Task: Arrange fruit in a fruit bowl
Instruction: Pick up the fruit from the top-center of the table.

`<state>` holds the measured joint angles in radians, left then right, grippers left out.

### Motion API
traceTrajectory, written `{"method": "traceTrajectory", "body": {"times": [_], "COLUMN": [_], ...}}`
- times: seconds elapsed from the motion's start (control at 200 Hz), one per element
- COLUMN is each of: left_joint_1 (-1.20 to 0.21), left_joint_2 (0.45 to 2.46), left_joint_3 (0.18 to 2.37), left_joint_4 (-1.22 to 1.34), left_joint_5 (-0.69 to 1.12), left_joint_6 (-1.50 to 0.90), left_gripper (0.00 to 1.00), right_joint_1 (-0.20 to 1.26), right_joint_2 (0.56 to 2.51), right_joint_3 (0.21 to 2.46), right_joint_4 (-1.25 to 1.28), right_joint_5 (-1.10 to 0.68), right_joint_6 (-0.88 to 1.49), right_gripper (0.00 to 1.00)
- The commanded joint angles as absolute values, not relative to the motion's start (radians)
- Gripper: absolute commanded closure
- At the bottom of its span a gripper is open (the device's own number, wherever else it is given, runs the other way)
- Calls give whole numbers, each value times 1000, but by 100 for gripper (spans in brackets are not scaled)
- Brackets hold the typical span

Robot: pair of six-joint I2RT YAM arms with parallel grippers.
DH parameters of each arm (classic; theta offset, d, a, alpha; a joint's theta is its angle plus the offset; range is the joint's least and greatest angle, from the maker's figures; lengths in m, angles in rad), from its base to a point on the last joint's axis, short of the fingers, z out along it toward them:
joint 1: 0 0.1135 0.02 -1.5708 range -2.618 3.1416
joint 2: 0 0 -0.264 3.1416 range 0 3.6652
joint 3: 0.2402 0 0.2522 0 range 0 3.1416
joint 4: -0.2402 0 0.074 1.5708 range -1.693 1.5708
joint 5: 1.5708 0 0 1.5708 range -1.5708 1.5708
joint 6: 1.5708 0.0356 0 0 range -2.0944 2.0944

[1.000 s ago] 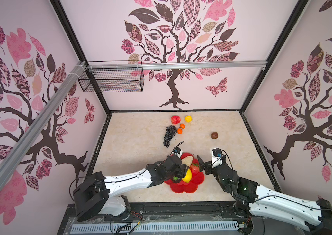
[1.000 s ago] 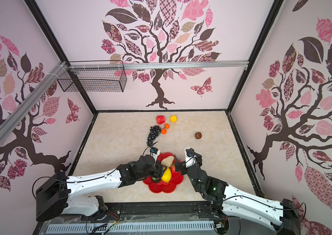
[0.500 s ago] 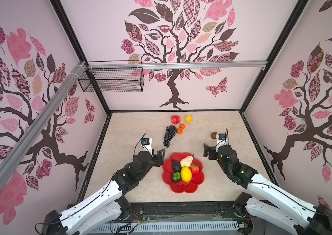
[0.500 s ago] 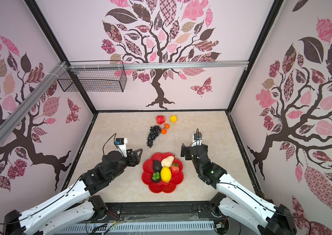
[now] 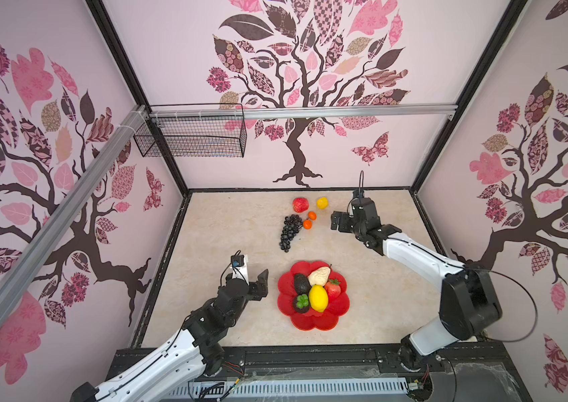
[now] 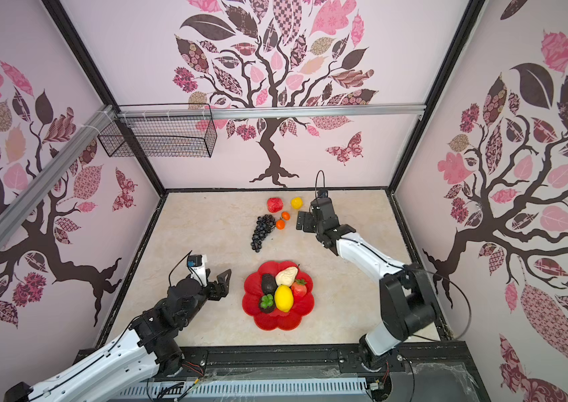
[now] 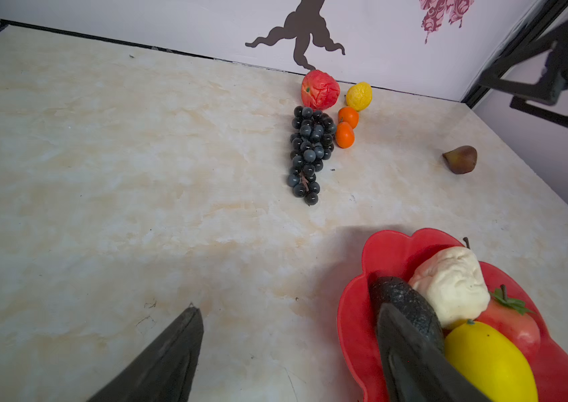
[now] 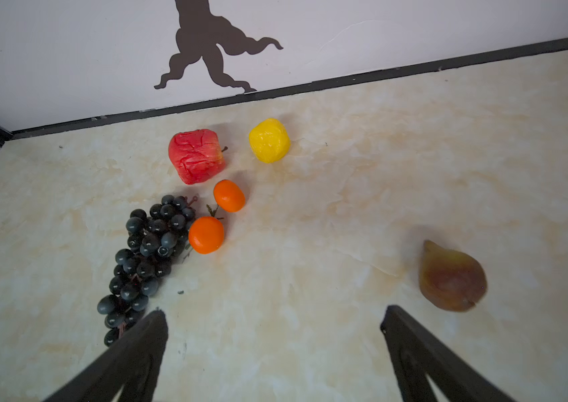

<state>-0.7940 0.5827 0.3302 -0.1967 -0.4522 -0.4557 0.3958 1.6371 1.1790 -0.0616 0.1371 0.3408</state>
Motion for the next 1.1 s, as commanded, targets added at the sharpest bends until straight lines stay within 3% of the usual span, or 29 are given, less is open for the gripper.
{"method": "traceTrajectory", "body": {"times": [0.0, 0.63, 1.095], "left_joint_1": [-788, -787, -787], "left_joint_2": [567, 578, 602], "left_joint_3": [300, 302, 305], "left_joint_4": [-145, -143, -128], "left_joint_5": [-470, -510, -508], "left_joint_6": [-421, -417, -420], "left_gripper": [17, 14, 12], "right_joint_1": [377, 391, 435], "right_joint_2": [1783, 2459, 2679], "right_joint_3": [1332, 2160, 2422], "right_joint_4": [-95, -300, -393], "right_joint_5": [62, -148, -64], "right_joint_6": [357, 304, 217], "right_gripper": [0, 2, 4]}}
